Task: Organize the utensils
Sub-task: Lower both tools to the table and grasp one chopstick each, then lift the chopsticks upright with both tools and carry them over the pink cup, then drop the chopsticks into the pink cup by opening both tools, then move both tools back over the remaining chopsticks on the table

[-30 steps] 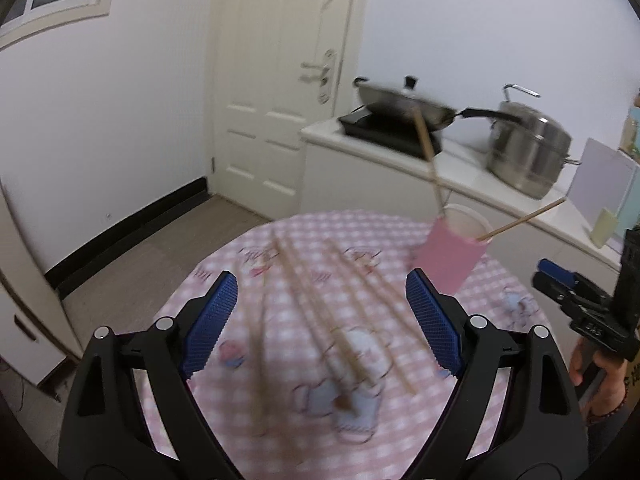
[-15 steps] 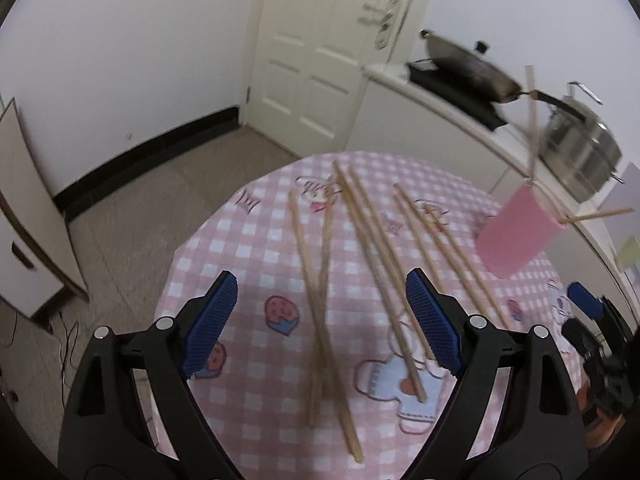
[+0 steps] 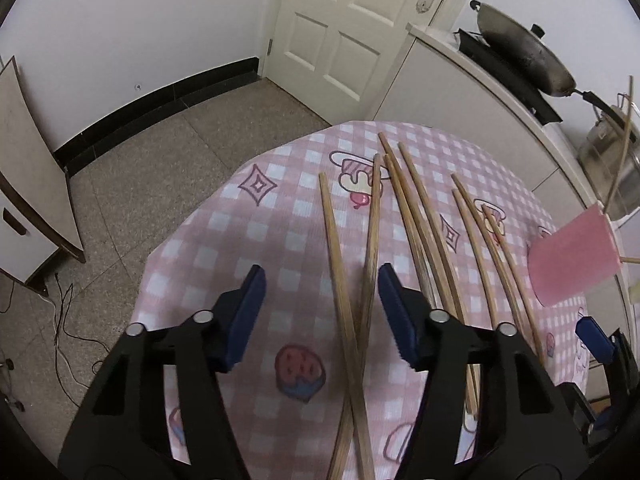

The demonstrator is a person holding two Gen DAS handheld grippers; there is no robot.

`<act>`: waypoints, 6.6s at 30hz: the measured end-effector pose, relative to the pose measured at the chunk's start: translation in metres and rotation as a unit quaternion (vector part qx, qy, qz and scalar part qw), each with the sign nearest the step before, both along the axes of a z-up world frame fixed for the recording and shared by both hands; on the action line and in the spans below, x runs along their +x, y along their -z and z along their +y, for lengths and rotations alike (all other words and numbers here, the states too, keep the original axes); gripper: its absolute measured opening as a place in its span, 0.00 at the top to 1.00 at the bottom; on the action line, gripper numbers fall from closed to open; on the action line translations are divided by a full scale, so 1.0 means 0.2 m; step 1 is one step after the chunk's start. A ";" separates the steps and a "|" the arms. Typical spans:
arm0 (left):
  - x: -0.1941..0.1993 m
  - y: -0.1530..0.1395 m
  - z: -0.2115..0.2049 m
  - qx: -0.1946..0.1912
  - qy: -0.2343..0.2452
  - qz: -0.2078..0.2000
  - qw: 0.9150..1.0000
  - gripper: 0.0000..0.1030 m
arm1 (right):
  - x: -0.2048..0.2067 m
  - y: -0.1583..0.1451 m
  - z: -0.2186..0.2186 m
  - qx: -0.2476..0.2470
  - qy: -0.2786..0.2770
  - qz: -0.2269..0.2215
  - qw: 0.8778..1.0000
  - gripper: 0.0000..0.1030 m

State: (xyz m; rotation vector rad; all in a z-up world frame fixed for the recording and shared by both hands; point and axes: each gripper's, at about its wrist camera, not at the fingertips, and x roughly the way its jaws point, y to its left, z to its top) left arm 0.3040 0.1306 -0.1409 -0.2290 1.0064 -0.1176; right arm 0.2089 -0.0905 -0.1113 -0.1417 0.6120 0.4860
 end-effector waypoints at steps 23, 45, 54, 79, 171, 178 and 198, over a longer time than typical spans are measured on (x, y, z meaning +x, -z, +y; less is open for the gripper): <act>-0.01 -0.03 0.13 -0.034 -0.036 -0.024 0.998 0.94 | 0.36 0.04 0.34 -0.019 -0.003 0.097 0.995 0.49; -0.19 -0.38 0.15 -0.072 -0.009 -0.107 0.992 0.94 | 0.81 0.14 0.58 -0.041 0.030 0.249 0.967 0.92; -0.33 -0.53 0.09 -0.087 0.010 -0.144 0.986 0.94 | 0.57 -0.06 0.42 0.032 -0.008 0.174 0.984 0.95; -0.64 -0.99 -0.38 -0.076 0.093 -0.251 0.961 0.94 | -0.05 -0.78 -0.18 0.107 -0.019 -0.096 0.989 0.96; -0.48 -0.67 -0.75 -0.074 0.127 -0.210 0.967 0.93 | -0.20 -0.70 -0.88 0.115 0.095 -0.145 0.978 0.76; -0.62 -0.68 -0.63 -0.056 0.093 -0.237 0.965 0.43 | -0.31 -0.59 -0.76 0.072 0.118 -0.148 0.979 0.68; -0.68 -0.45 -0.34 -0.023 0.057 -0.197 0.978 0.39 | -0.37 -0.32 -0.61 0.069 0.105 -0.084 0.988 0.56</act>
